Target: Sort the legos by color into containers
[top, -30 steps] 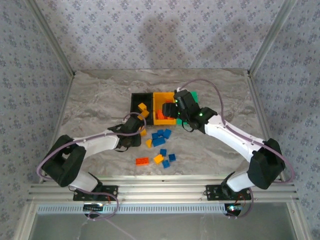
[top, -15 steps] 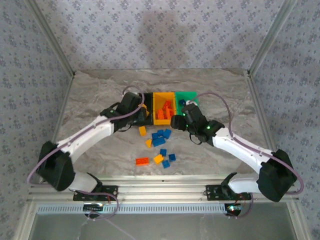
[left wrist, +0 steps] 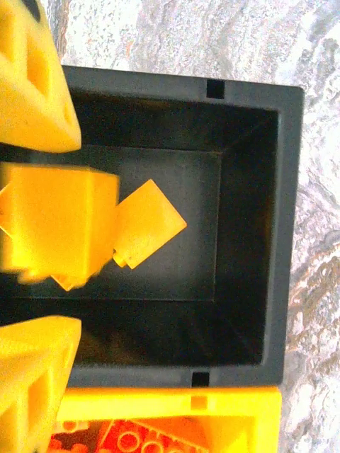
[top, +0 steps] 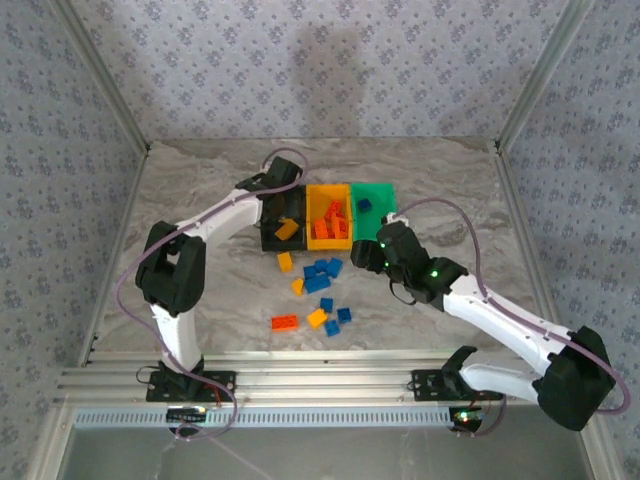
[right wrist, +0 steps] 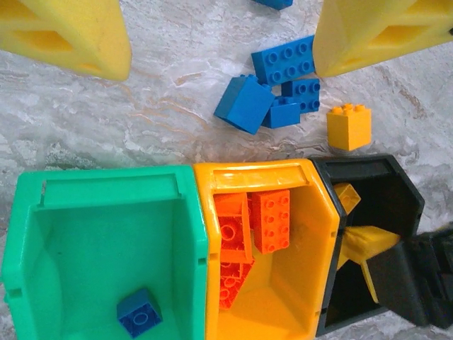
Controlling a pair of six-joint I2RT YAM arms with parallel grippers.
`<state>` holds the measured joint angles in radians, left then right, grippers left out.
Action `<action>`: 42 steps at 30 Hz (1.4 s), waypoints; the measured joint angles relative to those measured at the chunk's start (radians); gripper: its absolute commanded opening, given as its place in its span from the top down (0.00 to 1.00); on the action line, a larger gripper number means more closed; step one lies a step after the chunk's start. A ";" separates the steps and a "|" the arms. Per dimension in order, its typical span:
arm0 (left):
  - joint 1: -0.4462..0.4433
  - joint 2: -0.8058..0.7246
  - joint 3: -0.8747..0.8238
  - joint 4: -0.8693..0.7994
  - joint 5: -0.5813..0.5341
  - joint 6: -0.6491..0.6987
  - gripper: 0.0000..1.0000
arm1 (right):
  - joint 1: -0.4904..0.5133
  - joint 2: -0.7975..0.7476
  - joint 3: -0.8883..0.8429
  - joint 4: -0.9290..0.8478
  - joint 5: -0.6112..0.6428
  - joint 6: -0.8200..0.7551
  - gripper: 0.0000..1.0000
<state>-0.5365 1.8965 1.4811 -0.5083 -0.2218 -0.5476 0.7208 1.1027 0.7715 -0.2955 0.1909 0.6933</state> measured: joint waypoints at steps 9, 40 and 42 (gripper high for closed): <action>-0.058 -0.269 -0.146 0.016 0.055 -0.010 0.02 | 0.002 -0.001 -0.022 -0.014 0.000 0.011 0.29; -0.398 -0.369 -0.685 0.120 0.053 -0.025 0.29 | -0.001 -0.028 -0.056 -0.002 0.000 0.019 0.29; -0.390 -0.350 -0.678 0.127 0.045 -0.024 0.31 | -0.002 -0.037 -0.056 -0.003 0.001 0.019 0.29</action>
<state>-0.9264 1.5467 0.8032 -0.3813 -0.1772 -0.5713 0.7193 1.0653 0.7155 -0.2989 0.1917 0.7120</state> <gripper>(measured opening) 0.710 0.714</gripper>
